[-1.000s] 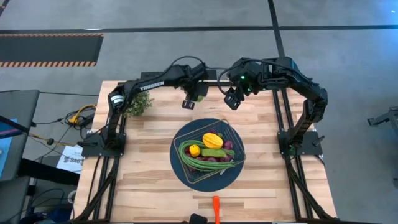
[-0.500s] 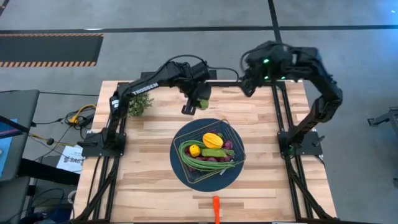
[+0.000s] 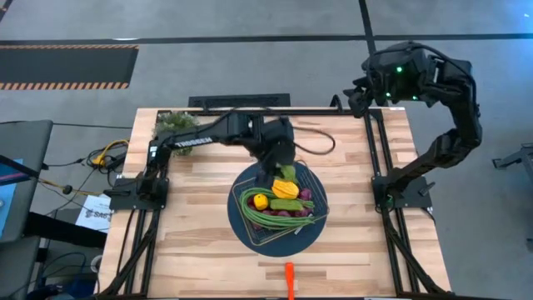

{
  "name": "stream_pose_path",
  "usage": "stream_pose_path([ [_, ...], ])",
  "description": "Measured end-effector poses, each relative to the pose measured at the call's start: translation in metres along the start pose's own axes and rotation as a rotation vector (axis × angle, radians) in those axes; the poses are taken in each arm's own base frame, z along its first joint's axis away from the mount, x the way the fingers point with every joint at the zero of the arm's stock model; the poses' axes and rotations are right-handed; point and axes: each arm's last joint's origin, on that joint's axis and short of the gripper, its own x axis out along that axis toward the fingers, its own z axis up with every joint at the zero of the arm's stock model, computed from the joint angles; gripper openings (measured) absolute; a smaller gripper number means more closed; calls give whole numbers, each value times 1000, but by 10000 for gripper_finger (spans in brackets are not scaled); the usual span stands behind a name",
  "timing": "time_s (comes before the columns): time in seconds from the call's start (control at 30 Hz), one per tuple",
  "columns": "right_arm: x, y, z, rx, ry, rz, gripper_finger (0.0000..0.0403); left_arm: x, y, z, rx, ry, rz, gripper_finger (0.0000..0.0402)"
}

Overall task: Build produce basket
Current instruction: Put the green chayote into the gold wire basket

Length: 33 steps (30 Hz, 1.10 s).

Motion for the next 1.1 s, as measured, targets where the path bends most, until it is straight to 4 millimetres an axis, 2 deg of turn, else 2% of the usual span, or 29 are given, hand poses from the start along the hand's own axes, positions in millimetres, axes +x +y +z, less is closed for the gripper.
stream_pose_path([
  [0.2,0,10,-1,-43,9,44,225,16,-24,-1,-80,88,65,117],
  [0.33,4,19,-2,-84,21,70,225,30,-44,-9,-103,191,27,117],
  [0.63,12,33,-2,-124,47,102,225,81,-79,-26,-73,273,-54,118],
  [0.8,15,35,-1,-129,57,104,225,99,-84,-36,-68,301,-67,118],
  [1.1,18,38,-1,-136,63,107,225,99,-81,-30,-24,249,-30,172],
])
